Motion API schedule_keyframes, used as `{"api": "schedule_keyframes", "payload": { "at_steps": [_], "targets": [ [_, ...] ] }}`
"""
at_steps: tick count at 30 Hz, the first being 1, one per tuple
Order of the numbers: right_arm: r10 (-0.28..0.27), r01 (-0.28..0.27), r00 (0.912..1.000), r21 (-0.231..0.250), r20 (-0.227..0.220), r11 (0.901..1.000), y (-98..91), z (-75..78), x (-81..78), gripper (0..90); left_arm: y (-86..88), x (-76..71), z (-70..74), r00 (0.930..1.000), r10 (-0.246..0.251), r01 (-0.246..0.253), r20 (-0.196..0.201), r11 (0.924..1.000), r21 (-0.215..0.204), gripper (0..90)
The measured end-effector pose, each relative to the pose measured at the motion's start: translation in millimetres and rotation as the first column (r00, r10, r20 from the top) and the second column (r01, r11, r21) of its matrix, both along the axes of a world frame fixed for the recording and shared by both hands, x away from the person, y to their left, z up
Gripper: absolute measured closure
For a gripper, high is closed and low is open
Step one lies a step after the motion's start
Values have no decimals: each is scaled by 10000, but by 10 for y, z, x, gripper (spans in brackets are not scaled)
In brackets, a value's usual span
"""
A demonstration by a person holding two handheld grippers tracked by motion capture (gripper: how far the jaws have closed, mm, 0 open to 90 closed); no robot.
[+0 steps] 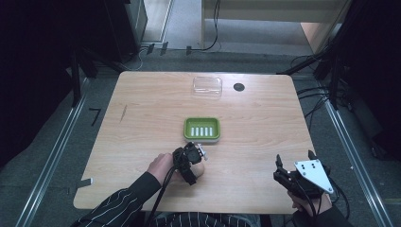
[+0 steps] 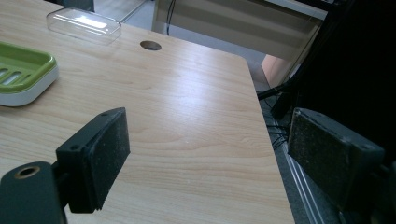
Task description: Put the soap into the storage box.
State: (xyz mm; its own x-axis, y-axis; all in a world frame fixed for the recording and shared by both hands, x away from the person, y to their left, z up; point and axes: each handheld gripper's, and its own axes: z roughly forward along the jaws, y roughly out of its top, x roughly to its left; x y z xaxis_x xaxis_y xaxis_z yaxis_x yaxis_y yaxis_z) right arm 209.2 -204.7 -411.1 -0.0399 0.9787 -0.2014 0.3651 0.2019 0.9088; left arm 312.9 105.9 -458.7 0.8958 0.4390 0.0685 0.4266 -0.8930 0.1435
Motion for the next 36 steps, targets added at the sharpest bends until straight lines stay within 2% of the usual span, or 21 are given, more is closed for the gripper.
{"api": "schedule_keyframes", "payload": {
  "at_steps": [4,6,8,21,29,36],
  "targets": [
    [-2,2,10000,11,26,10000,0,1,1,136,-54,-3,4,9999,-154,154,-26,9997,-199,298],
    [15,-15,10000,-2,14,10000,1,0,1,136,-64,2,9,9997,-236,235,-38,9996,-138,322],
    [2,-2,10000,14,11,10000,-4,-1,1,136,-44,17,5,9997,-212,208,-143,9994,-280,327],
    [7,-7,10000,24,30,10000,-4,1,-3,136,-10,14,20,9982,-528,525,-283,9985,-128,335],
    [1,-1,10000,41,32,10000,-5,0,-2,136,25,4,67,9975,-647,643,-268,9978,-176,335],
    [-26,26,10000,75,38,10000,-6,1,-4,136,65,16,126,9968,-790,788,-92,9967,-182,335]
  ]
}}
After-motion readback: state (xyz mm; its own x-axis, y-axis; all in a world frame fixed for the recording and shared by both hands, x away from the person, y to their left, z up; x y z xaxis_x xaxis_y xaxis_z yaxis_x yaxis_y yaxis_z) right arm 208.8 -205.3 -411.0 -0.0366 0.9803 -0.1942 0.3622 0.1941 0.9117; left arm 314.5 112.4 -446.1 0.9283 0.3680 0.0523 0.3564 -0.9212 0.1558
